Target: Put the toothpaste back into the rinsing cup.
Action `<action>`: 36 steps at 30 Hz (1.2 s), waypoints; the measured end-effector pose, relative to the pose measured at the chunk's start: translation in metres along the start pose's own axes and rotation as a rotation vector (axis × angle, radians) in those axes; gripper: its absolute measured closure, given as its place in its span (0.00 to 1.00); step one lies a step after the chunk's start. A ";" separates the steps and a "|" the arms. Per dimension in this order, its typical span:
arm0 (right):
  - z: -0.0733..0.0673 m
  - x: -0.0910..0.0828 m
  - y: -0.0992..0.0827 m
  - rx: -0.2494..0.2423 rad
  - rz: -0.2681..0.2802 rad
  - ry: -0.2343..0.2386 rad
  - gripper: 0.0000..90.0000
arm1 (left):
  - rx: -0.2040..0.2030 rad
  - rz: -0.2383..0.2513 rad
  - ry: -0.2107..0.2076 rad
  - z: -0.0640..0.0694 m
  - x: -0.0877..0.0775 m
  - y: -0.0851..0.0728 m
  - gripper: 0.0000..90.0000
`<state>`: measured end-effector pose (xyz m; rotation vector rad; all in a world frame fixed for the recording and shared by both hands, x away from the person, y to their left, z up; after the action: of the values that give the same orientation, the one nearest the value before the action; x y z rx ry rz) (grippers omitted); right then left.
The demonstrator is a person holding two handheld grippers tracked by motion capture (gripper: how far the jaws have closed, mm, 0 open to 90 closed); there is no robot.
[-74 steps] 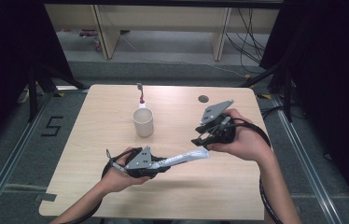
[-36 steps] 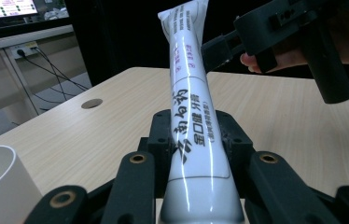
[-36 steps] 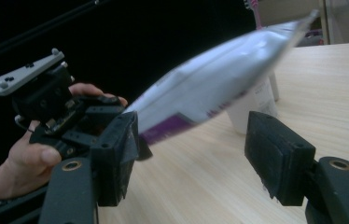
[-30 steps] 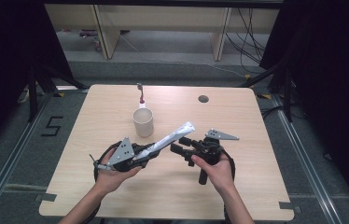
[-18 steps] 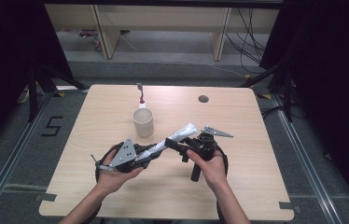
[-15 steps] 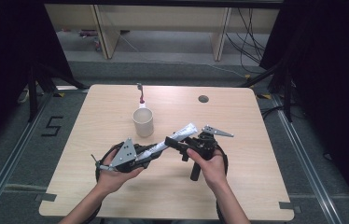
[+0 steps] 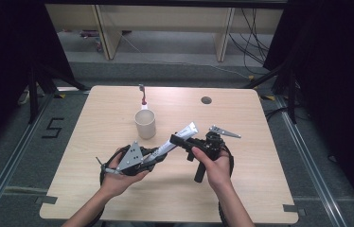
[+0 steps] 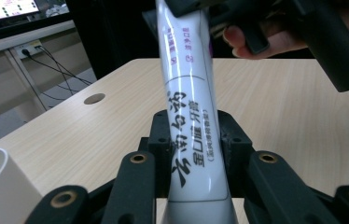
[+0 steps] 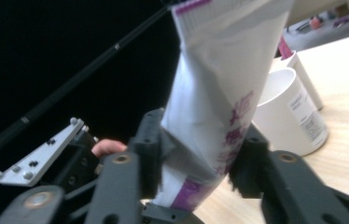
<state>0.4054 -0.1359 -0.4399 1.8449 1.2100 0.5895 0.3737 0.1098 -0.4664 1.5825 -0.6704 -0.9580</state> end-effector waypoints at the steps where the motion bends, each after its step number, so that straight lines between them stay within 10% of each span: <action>1: -0.001 0.000 0.001 -0.030 0.006 -0.002 0.78 | 0.005 -0.005 -0.002 0.000 0.001 0.001 0.78; 20: -0.052 0.015 0.038 -0.604 -0.245 -0.235 0.84 | -0.044 -0.025 0.034 0.000 -0.003 0.025 0.48; 28: -0.058 0.033 0.034 -0.681 -0.289 -0.274 0.84 | -0.073 -0.048 0.075 -0.001 0.005 0.023 0.49; 36: -0.062 0.042 0.029 -0.643 -0.303 -0.316 0.84 | -0.083 -0.037 0.142 -0.001 0.016 0.024 0.52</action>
<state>0.3920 -0.0799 -0.3839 1.1349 0.9202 0.4276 0.3842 0.0911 -0.4465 1.5771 -0.4983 -0.8798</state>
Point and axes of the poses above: each handheld gripper's, and its own axes: x roughly forward along the jaws, y roughly out of its top, z roughly to its right, the point moved 1 cm from there along x, roughly forward along the jaws, and after that the axes turned 6 degrees about -x, right-handed, at the moved point
